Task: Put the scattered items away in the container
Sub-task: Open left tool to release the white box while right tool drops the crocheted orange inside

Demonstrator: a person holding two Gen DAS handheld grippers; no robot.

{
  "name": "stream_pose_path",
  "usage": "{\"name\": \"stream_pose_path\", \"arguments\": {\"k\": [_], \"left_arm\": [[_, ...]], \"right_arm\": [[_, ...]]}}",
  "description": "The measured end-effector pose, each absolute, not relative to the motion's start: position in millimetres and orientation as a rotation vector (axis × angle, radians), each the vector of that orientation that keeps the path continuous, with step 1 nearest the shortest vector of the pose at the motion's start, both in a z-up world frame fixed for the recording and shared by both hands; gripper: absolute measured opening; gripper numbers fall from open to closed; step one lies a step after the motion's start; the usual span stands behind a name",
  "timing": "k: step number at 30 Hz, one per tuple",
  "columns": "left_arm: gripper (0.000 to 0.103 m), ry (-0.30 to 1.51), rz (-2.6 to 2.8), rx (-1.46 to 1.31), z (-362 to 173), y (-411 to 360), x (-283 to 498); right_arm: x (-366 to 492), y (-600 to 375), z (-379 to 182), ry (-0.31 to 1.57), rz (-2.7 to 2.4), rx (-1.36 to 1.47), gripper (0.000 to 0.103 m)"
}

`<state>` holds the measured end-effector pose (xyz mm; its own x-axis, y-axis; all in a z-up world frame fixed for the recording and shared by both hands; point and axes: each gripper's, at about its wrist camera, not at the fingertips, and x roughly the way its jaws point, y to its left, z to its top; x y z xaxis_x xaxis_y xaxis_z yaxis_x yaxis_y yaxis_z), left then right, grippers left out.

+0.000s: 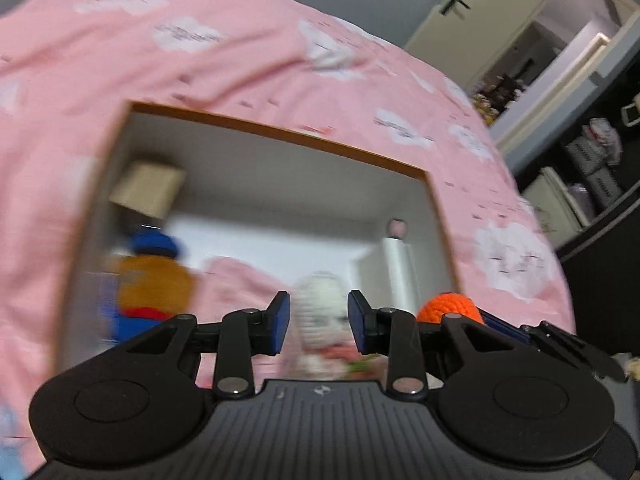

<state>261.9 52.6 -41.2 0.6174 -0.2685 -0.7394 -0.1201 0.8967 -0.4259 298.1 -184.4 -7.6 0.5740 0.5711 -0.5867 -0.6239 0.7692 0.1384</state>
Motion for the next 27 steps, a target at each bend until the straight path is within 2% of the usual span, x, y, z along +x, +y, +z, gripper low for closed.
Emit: {"name": "stream_pose_path", "arguments": {"k": [8, 16, 27], "left_arm": [[0.036, 0.873, -0.003, -0.432, -42.3, 94.3, 235.1], [0.036, 0.844, -0.012, -0.404, -51.6, 95.7, 226.9], [0.036, 0.824, -0.018, -0.408, -52.9, 102.0, 219.3]], "right_arm": [[318.1, -132.7, -31.7, 0.791, 0.842, -0.033, 0.055], [332.2, -99.0, -57.2, 0.933, 0.858, -0.024, 0.055], [332.8, -95.4, -71.0, 0.991, 0.807, -0.012, 0.057]]}}
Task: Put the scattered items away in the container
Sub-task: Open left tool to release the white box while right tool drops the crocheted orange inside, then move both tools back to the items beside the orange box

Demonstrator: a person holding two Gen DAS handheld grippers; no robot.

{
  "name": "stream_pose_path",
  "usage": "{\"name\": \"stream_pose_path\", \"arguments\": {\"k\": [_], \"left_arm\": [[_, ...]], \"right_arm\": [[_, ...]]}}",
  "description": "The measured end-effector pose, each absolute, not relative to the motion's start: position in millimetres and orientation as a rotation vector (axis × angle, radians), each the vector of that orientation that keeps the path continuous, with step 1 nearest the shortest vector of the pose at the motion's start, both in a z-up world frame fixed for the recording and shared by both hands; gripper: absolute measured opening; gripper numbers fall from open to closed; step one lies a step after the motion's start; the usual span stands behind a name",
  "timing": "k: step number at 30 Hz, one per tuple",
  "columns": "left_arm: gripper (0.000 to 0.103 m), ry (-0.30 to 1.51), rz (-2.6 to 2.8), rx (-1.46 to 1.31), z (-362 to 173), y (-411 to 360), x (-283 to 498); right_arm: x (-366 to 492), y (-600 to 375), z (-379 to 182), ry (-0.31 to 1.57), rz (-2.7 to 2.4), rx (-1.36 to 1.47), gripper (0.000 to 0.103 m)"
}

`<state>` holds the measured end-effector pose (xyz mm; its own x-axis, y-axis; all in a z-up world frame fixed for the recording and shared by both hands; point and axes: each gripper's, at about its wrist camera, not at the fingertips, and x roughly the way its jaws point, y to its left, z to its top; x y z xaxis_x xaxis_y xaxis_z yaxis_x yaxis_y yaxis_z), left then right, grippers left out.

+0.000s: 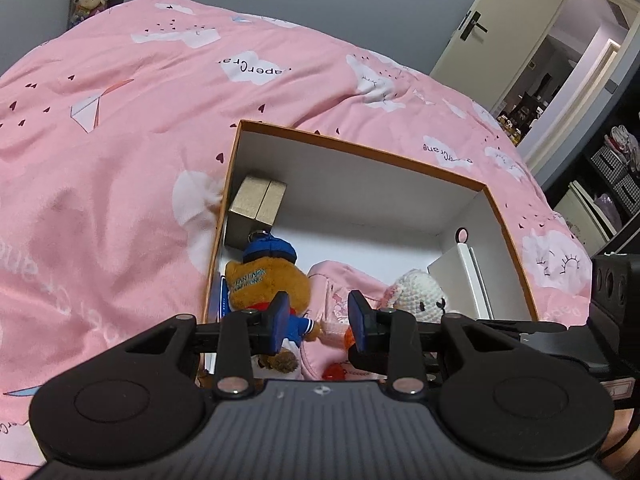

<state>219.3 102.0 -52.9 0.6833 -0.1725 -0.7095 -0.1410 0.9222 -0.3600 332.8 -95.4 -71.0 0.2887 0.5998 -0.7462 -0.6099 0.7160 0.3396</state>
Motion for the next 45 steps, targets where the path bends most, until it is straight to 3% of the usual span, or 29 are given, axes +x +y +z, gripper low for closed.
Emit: {"name": "stream_pose_path", "arguments": {"k": [2, 5, 13, 16, 19, 24, 26, 29, 34, 40, 45], "left_arm": [[0.036, 0.817, -0.012, -0.406, -51.2, 101.7, 216.5], [0.036, 0.810, -0.016, -0.406, -48.7, 101.5, 212.3], [0.037, 0.750, -0.039, -0.378, -39.7, 94.1, 193.9], [0.049, 0.694, -0.053, -0.321, -34.9, 81.1, 180.2], [0.054, 0.632, -0.046, -0.282, -29.0, 70.6, 167.1], [0.065, 0.531, 0.004, -0.212, -19.9, 56.1, 149.4], [0.066, 0.475, 0.034, -0.192, -18.7, 52.8, 142.0], [0.077, 0.404, 0.068, -0.159, -16.1, 48.6, 130.3], [0.077, 0.414, 0.045, -0.149, -15.0, 46.0, 122.7], [0.077, 0.484, -0.008, -0.132, -19.9, 43.1, 116.9], [0.077, 0.577, -0.036, -0.119, -29.8, 43.2, 116.2]], "right_arm": [[332.2, -96.2, -70.8, 0.991, 0.803, -0.008, 0.057], [329.4, -98.0, -69.0, 0.985, 0.803, -0.004, 0.065], [315.4, -111.6, -56.1, 0.916, 0.795, 0.019, 0.066], [300.9, -122.7, -46.8, 0.842, 0.784, 0.013, 0.067], [285.1, -135.0, -38.0, 0.761, 0.747, -0.013, 0.072], [258.8, -158.5, -21.4, 0.609, 0.659, -0.036, 0.090], [251.6, -167.4, -15.5, 0.575, 0.647, -0.032, 0.090], [240.2, -179.0, -9.3, 0.528, 0.630, -0.024, 0.090], [220.5, -197.5, -3.0, 0.430, 0.612, -0.043, 0.094], [210.5, -216.5, -3.1, 0.477, 0.559, -0.039, 0.094], [200.0, -235.2, -10.4, 0.526, 0.513, -0.033, 0.082]]}}
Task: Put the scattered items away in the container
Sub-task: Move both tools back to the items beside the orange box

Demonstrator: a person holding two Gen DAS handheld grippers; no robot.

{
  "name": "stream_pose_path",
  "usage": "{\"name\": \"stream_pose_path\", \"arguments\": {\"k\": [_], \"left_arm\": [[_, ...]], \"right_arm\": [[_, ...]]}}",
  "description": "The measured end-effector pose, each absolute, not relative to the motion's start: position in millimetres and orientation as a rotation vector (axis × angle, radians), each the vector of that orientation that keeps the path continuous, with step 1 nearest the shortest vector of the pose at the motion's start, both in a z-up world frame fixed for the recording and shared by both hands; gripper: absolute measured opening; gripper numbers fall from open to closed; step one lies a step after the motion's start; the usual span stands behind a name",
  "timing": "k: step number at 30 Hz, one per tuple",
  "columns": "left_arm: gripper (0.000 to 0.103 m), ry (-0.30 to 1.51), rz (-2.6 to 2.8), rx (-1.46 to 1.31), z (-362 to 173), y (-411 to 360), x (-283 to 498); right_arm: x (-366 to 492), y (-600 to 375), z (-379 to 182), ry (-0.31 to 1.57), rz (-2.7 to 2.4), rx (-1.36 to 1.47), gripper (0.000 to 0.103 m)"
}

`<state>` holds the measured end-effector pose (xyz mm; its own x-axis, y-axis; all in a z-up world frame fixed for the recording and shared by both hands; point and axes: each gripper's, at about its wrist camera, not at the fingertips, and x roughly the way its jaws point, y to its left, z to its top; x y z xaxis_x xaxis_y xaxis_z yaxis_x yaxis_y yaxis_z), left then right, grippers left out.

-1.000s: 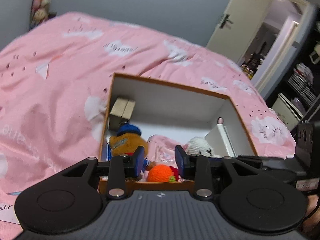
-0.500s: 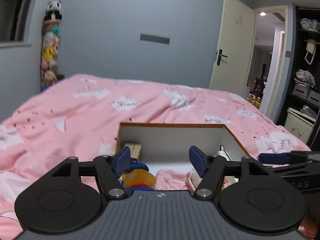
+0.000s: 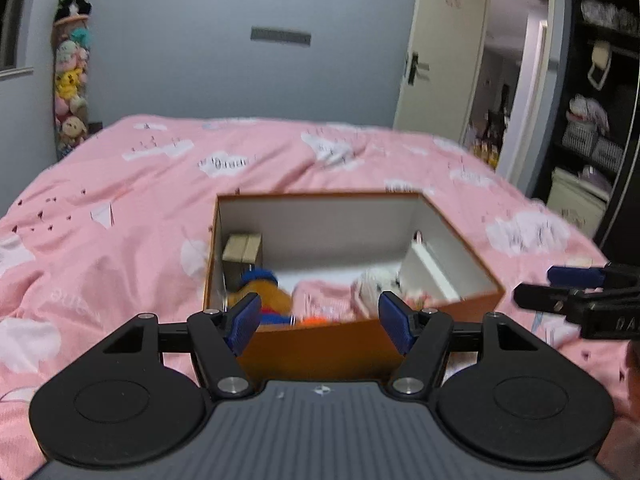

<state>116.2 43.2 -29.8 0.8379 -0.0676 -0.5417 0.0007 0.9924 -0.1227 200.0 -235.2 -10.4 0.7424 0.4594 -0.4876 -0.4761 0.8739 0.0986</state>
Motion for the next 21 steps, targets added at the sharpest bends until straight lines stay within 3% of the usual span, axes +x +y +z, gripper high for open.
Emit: {"name": "stream_pose_path", "arguments": {"k": [5, 21], "left_arm": [[0.071, 0.716, -0.121, -0.100, -46.9, 33.6, 120.4], [0.065, 0.902, -0.249, -0.013, -77.8, 3.1, 120.7]], "right_arm": [[191.5, -249.2, -26.6, 0.618, 0.474, -0.063, 0.061], [193.5, -237.6, -80.6, 0.820, 0.532, -0.104, 0.062]]}}
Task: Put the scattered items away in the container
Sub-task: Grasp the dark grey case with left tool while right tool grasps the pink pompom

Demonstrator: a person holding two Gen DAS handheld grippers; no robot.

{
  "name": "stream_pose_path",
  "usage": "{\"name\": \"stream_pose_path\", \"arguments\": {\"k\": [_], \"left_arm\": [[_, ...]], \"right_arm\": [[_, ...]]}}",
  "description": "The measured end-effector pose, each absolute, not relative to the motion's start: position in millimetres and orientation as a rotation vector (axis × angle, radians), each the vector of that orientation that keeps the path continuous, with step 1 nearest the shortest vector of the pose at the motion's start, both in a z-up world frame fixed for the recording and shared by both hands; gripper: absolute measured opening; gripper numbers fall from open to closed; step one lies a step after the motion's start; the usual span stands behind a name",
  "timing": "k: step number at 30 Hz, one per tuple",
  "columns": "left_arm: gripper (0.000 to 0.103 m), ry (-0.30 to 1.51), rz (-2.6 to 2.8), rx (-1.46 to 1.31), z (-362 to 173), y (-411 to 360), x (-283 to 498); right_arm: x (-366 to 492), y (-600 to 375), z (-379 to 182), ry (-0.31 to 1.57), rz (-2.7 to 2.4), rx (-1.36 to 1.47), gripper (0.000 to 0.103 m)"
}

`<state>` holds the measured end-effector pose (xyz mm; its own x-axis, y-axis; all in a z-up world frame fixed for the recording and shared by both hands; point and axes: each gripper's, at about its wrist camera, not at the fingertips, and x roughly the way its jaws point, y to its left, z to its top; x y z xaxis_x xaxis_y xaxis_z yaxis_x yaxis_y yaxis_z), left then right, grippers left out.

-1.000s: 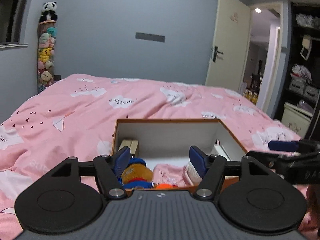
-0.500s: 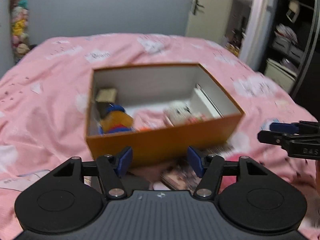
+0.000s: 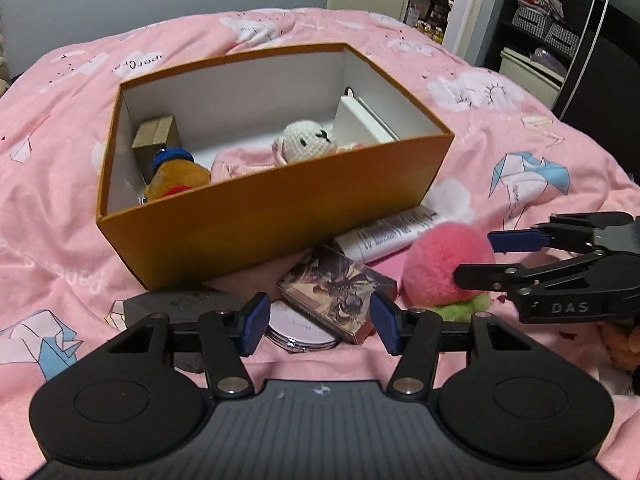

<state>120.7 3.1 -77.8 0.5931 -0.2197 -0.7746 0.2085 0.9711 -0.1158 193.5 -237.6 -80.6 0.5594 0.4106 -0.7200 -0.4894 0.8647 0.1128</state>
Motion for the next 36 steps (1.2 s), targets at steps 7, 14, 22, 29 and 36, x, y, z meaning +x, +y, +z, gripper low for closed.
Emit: {"name": "stream_pose_path", "arguments": {"k": [7, 14, 22, 29, 36], "left_arm": [[0.065, 0.961, -0.212, -0.025, -87.5, 6.4, 130.4], [0.065, 0.929, -0.110, -0.027, -79.0, 17.6, 129.8], [0.072, 0.979, 0.168, -0.206, -70.7, 68.2, 136.1], [0.072, 1.099, 0.234, -0.462, -92.1, 112.6, 149.5], [0.081, 1.174, 0.219, -0.551, -114.3, 119.8, 155.3]], "right_arm": [[208.3, -226.6, -98.7, 0.881, 0.555, -0.096, 0.062], [215.7, -221.9, -109.8, 0.925, 0.548, -0.089, 0.049], [211.2, -218.0, -104.9, 0.900, 0.564, -0.113, 0.047], [209.7, -218.4, -103.6, 0.894, 0.569, -0.119, 0.047], [209.9, -218.6, -103.7, 0.894, 0.569, -0.119, 0.047]]}}
